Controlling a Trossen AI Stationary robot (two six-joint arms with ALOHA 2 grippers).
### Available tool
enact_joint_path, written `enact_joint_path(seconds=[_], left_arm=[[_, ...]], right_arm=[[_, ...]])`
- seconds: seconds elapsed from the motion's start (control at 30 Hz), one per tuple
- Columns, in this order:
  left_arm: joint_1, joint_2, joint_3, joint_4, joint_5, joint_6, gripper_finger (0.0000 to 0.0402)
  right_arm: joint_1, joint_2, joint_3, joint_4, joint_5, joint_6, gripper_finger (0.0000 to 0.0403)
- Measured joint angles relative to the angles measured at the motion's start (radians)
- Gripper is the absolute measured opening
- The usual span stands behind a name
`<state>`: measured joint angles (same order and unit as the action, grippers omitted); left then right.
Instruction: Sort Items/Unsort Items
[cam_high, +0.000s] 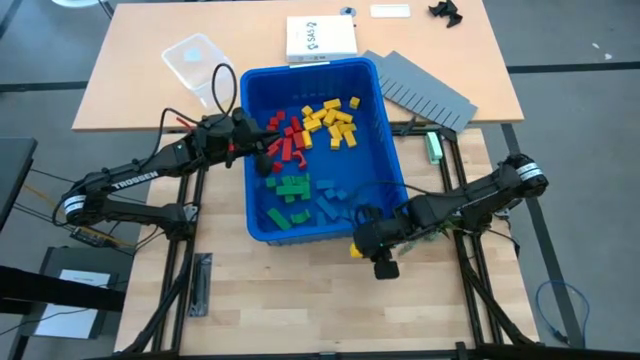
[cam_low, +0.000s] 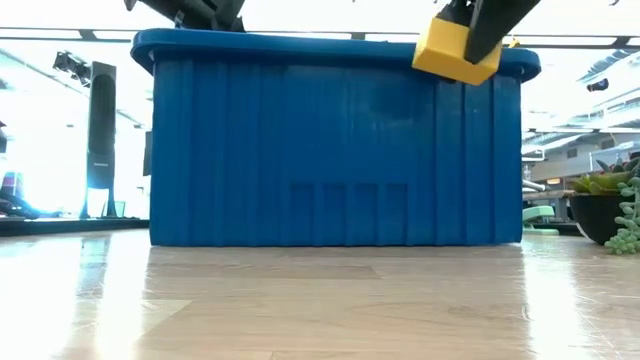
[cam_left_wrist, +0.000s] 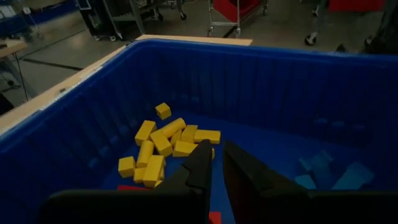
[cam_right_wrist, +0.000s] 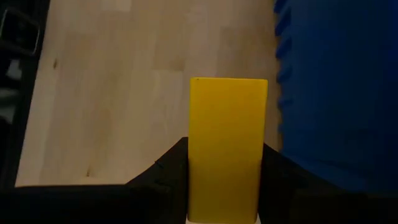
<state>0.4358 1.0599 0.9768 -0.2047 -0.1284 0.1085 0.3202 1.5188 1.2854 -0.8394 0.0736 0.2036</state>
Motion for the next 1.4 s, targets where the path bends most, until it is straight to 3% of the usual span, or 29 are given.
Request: enact_joint_path(seconds=[0.2,0.33,0.63,0.73,0.9,1.13,1.4], left_arm=[[-0.004,0.0,0.005,0.012,0.005,-0.04,0.0046],[-0.063,-0.037,0.05,-0.016,0.011,-0.037,0.0046],[-0.361,-0.134,0.082,-0.226,-0.078,-0.102,0.0046],[-0.471,-0.132,0.081,-0.298,-0.183,-0.12,0.0046],[-0.618,-0.127,0.08,-0.28,-0.334,-0.14,0.0046],[-0.84,-0.101,0.042,-0.286,-0.428,-0.285,0.0032],[-0.984,-0.02,-0.051,-0.284,-0.469,-0.488,0.0009]], right_arm=[[0.054,0.001,-0.005,0.013,0.049,0.154,0.0127],[0.099,-0.004,-0.032,0.013,0.099,0.241,0.0127],[0.158,-0.005,-0.086,0.046,0.212,0.341,0.0127],[0.192,-0.01,-0.076,0.046,0.225,0.352,0.0127],[0.222,-0.01,-0.019,0.059,0.286,0.314,0.0127],[0.354,0.015,-0.025,0.064,0.206,0.429,0.0127],[0.419,0.092,-0.183,0.034,0.207,0.657,0.0127]])
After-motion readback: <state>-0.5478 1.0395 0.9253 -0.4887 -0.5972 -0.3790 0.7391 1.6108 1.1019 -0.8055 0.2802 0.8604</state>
